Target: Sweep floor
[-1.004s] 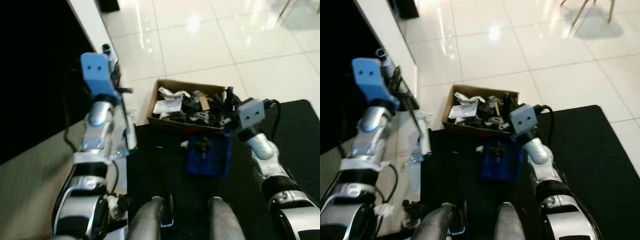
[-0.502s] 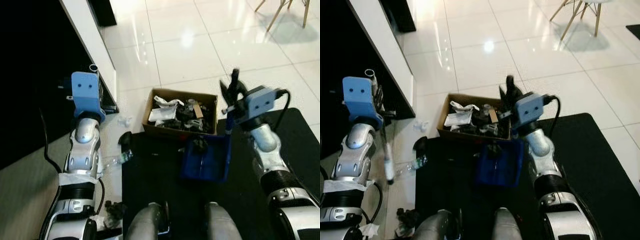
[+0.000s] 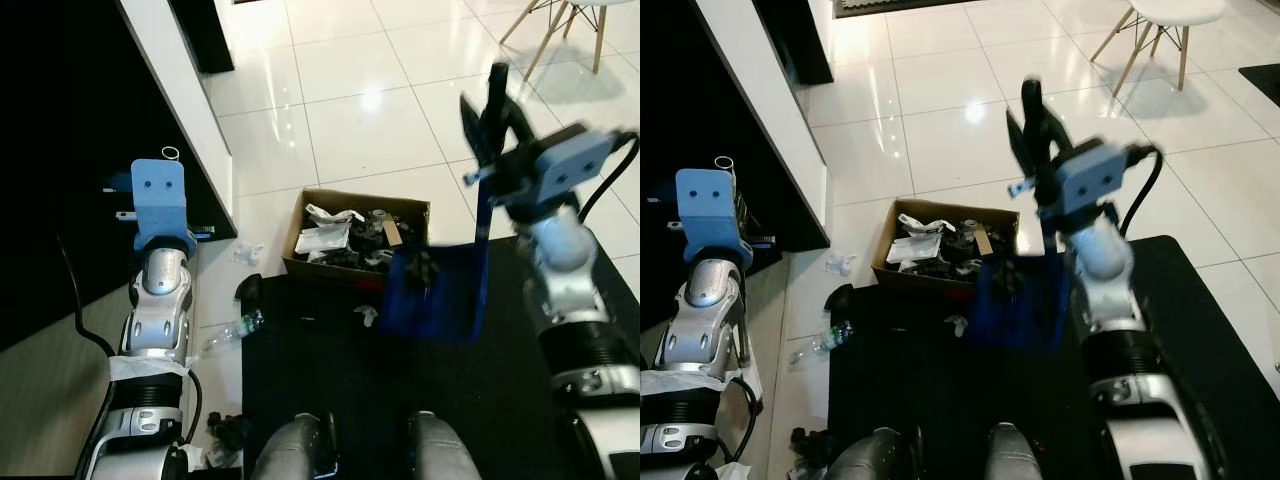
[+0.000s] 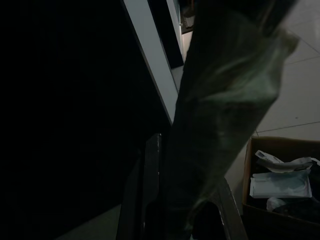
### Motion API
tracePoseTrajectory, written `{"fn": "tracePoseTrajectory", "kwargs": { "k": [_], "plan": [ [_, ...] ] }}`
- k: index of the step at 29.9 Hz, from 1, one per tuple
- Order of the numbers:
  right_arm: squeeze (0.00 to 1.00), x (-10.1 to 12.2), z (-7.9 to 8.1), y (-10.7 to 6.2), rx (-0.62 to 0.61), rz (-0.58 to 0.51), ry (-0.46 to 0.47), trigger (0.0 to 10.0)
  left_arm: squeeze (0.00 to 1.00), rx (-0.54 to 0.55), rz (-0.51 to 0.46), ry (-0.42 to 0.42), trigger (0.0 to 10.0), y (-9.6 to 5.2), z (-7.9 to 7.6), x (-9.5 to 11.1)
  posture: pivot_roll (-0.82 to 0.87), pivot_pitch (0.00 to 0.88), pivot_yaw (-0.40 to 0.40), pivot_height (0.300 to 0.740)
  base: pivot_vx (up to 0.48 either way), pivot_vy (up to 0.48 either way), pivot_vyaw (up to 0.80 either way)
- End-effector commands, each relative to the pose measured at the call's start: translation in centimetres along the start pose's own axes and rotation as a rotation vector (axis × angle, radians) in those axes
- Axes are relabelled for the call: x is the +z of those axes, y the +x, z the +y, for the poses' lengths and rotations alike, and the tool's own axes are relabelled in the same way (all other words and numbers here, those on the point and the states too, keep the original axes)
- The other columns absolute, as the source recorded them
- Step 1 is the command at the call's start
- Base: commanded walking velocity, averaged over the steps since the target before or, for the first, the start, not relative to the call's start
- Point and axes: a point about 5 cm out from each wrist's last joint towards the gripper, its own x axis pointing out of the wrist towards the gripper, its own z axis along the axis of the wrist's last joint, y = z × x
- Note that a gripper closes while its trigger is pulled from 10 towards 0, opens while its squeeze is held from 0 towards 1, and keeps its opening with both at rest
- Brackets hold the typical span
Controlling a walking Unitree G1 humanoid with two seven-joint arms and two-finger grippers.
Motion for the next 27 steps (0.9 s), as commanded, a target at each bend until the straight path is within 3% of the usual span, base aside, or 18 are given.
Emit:
{"fn": "tracePoseTrajectory", "kwargs": {
  "k": [1,10,18,27],
  "plan": [
    [0.0,1.6,-1.2,1.1,0.01,-0.071,-0.054,10.0,0.0,0.038,-0.014,0.041,10.0,0.0,0.7,0.4,-0.05,0.064,0.069,0.74,0.0,0.0,0.0],
    [0.0,0.1,-0.9,2.6,0.103,-0.031,-0.142,10.0,0.0,0.037,-0.015,0.042,10.0,-0.3,0.6,0.5,-0.02,0.061,0.066,0.74,0.0,0.0,0.0],
    [0.0,-1.1,2.0,2.9,0.338,-0.024,-0.297,10.0,0.0,0.049,0.0,0.04,10.0,-1.1,0.7,-0.2,0.01,0.052,0.055,0.74,0.0,0.0,0.0],
    [0.0,-1.2,1.7,3.5,0.302,-0.036,-0.302,10.0,0.0,0.047,0.007,0.041,10.0,-1.4,0.5,-0.4,0.01,0.046,0.055,0.74,0.0,0.0,0.0]
  ]
}}
